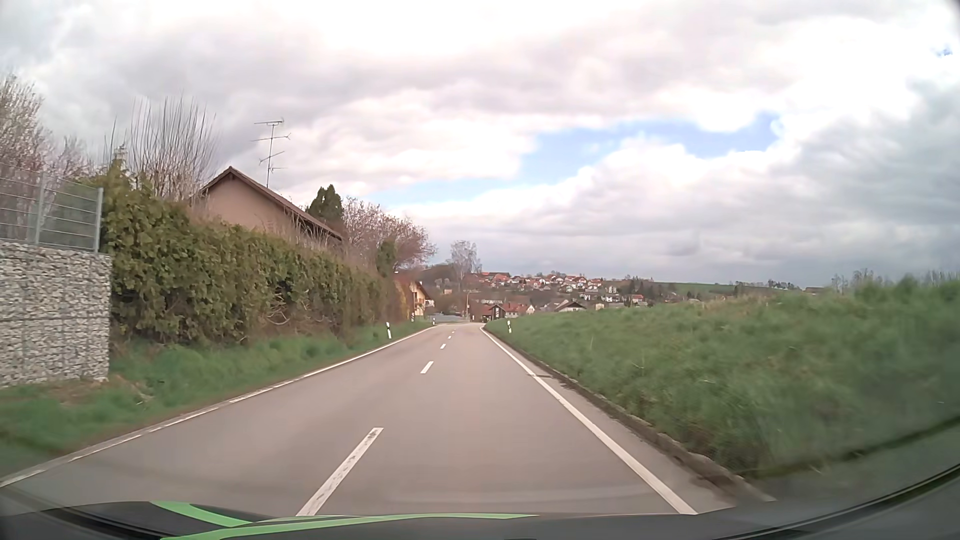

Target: Follow the waypoints while adhering to traffic rules and regulations

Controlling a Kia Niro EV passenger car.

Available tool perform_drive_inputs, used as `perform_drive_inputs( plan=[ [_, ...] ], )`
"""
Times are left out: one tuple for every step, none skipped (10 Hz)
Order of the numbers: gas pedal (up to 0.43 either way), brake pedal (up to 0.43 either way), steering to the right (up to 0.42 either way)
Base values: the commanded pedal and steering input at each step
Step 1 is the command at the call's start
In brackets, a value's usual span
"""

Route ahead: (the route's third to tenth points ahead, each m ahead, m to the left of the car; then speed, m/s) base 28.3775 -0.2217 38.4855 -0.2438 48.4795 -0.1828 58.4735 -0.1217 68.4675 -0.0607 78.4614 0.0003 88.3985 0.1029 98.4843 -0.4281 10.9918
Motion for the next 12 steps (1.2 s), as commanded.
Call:
perform_drive_inputs(
  plan=[
    [0.008,0.0,-0.006],
    [0.008,0.0,-0.006],
    [0.008,0.0,-0.006],
    [0.008,0.0,-0.006],
    [0.008,0.0,-0.006],
    [0.02,0.0,-0.005],
    [0.02,0.0,-0.004],
    [0.02,0.0,-0.005],
    [0.02,0.0,-0.005],
    [0.02,0.0,-0.004],
    [0.02,0.0,-0.005],
    [0.02,0.0,-0.005]
  ],
)
